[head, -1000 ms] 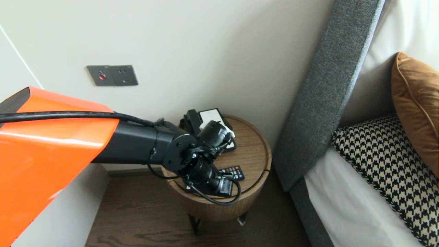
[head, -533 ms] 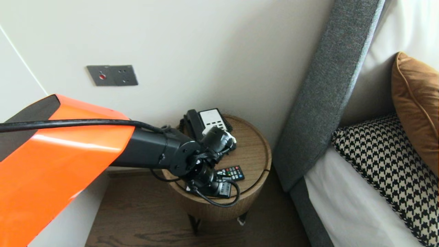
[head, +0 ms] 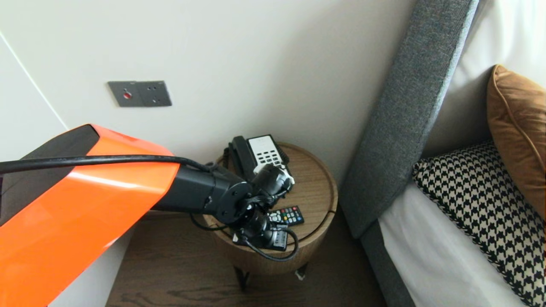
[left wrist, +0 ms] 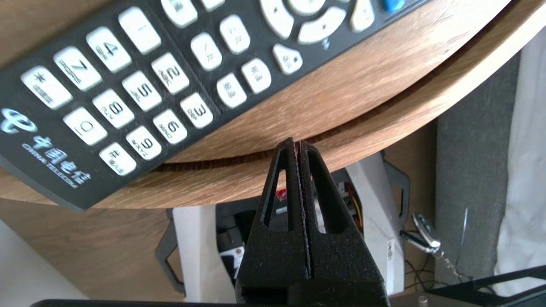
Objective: Open the nightstand drawer
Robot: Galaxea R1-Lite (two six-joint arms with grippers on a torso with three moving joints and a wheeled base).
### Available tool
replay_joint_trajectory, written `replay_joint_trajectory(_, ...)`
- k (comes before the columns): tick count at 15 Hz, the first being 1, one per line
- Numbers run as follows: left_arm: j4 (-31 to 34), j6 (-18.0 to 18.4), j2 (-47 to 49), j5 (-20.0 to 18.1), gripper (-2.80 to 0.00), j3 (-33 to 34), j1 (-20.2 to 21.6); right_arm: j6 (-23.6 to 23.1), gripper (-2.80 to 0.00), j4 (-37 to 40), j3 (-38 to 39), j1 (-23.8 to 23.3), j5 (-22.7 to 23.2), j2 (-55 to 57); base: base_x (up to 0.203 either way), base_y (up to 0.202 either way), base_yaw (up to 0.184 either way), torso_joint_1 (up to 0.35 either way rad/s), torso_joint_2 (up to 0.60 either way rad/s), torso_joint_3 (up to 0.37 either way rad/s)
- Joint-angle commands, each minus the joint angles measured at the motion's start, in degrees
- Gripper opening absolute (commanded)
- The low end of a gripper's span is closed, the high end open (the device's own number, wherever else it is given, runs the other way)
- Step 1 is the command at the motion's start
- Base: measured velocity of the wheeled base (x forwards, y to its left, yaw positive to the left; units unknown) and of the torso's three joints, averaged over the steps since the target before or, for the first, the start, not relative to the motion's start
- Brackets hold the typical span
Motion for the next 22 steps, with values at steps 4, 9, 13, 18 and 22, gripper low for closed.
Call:
replay_joint_trajectory(4,-0.09,-0.13,-0.44,-0.38,-2.80,2.98,-0.58,0.00,-2.80,0.00,0.00,0.00,0.01,-0.02,0.000,0.000,0.000,0.000,0.00,0.000)
replay_joint_trajectory(9,-1.81,-0.11,-1.95,-0.59,-2.80,5.99,-2.64,0.00,-2.80,0.00,0.00,0.00,0.01,-0.02,0.000,0.000,0.000,0.000,0.00,0.000)
replay_joint_trajectory(13,-4.31,-0.42,-2.84,-0.59,-2.80,10.50,-4.63,0.00,-2.80,0.00,0.00,0.00,0.01,-0.02,0.000,0.000,0.000,0.000,0.00,0.000)
replay_joint_trajectory(18,-6.09,-1.94,-3.89,-0.75,-2.80,14.55,-6.14,0.00,-2.80,0.00,0.00,0.00,0.01,-0.02,0.000,0.000,0.000,0.000,0.00,0.000)
replay_joint_trajectory(22,-7.31,-2.13,-5.18,-0.85,-2.80,17.63,-7.37,0.00,-2.80,0.00,0.00,0.00,0.01,-0.02,0.000,0.000,0.000,0.000,0.00,0.000)
